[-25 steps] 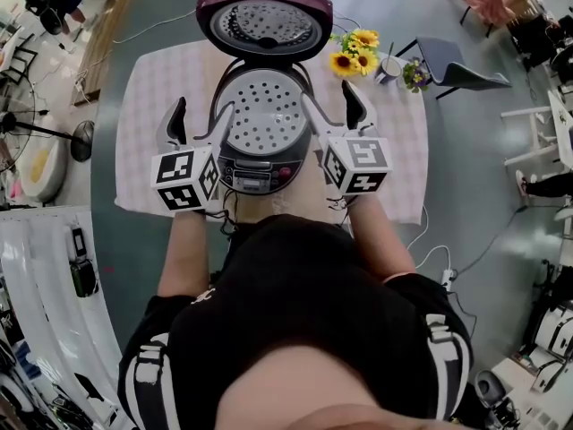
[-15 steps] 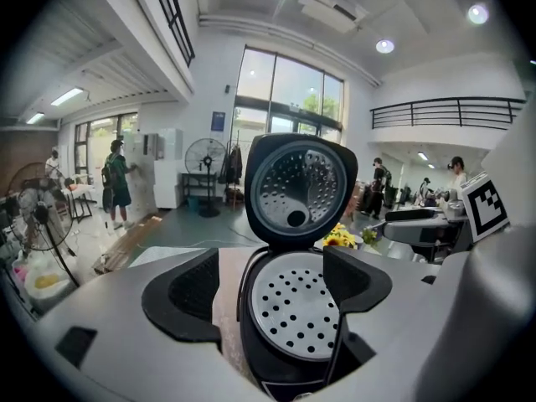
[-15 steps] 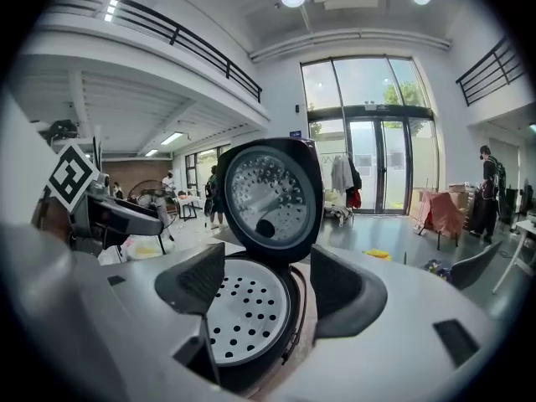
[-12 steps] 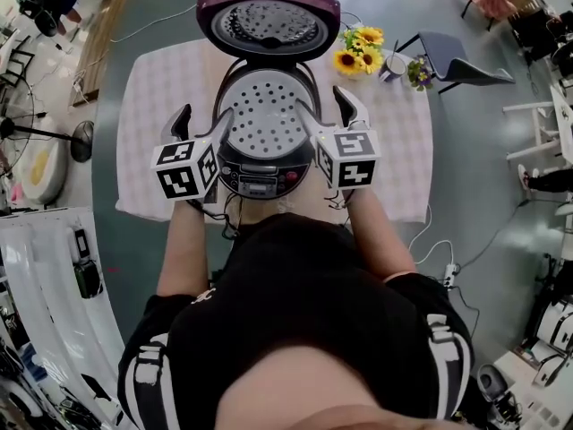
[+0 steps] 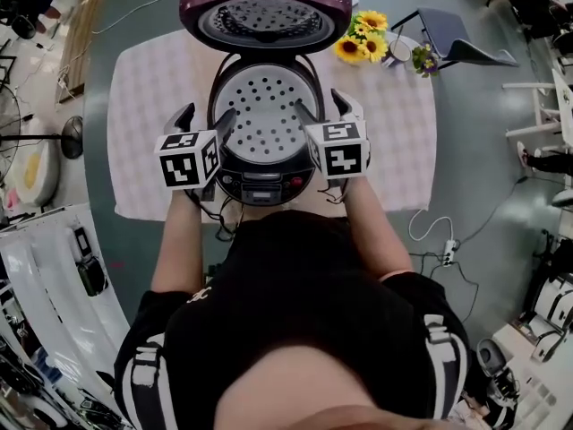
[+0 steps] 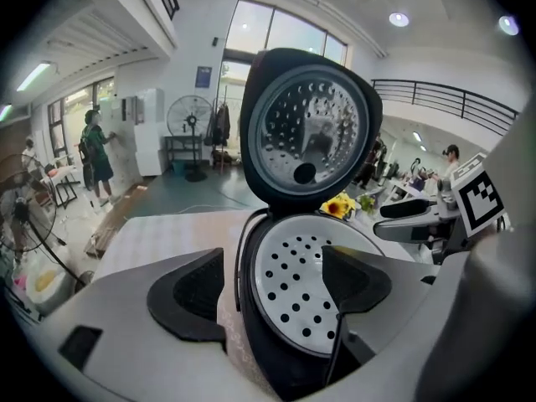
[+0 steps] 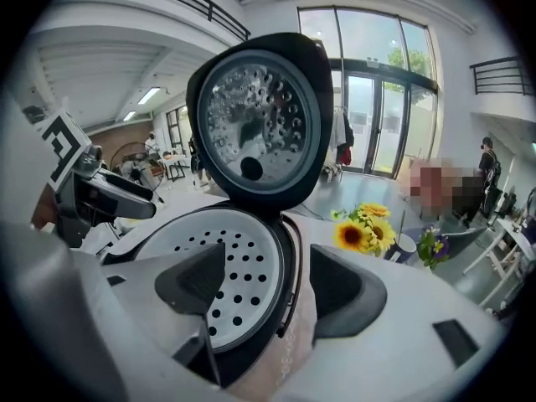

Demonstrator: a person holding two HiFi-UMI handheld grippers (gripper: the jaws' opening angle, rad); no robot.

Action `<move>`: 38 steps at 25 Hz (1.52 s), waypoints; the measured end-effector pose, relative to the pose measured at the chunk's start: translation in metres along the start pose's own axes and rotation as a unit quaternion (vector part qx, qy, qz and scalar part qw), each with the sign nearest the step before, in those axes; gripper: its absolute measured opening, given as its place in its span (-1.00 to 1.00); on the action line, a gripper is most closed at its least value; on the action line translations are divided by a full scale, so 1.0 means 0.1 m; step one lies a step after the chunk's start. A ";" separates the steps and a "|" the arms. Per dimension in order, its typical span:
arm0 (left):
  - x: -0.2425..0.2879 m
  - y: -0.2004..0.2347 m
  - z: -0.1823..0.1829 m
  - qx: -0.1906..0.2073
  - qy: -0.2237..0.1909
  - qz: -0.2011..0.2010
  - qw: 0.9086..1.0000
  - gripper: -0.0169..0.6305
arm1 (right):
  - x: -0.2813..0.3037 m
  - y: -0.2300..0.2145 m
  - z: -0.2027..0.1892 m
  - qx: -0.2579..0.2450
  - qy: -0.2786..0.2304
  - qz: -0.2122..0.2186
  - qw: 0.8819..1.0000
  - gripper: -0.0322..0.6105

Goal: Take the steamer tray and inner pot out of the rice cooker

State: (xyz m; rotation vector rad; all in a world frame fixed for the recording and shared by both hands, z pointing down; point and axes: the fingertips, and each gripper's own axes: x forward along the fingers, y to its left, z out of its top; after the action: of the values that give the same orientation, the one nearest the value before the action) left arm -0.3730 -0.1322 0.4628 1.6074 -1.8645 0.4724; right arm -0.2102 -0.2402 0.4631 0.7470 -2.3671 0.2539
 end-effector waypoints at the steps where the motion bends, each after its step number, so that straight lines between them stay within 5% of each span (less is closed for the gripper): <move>1: 0.06 0.01 -0.02 0.002 0.010 -0.003 1.000 0.18 | 0.05 -0.01 -0.03 0.002 0.010 -0.001 1.000 0.07; 10: 0.53 0.11 -0.22 0.024 0.081 -0.038 0.996 0.18 | 0.46 -0.06 -0.31 0.017 0.084 -0.015 0.996 0.06; 14: 0.69 0.21 -0.29 0.037 0.109 -0.023 0.993 0.15 | 0.60 -0.07 -0.44 0.010 0.117 -0.020 0.993 0.05; 21: 0.85 0.39 -0.44 0.030 0.149 0.026 0.988 -0.19 | 0.72 -0.10 -0.53 0.011 0.147 -0.029 0.989 0.04; 25: 0.86 0.41 -0.46 -0.003 0.152 0.018 0.988 -0.19 | 0.73 -0.15 -0.62 0.048 0.165 -0.041 0.984 0.01; 31: 0.84 0.41 -0.47 -0.020 0.156 0.020 0.987 -0.18 | 0.75 -0.29 -0.73 0.098 0.189 -0.054 0.976 -0.31; 38: 0.79 0.40 -0.44 -0.055 0.142 0.025 0.988 -0.15 | 0.68 -0.34 -0.67 0.130 0.174 -0.061 0.974 -0.38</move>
State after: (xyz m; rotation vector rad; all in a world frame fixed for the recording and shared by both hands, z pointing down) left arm -0.4070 -0.1554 0.5529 1.3477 -1.6887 0.5780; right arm -0.1997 -0.2755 0.5574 0.8859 -1.9708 0.5990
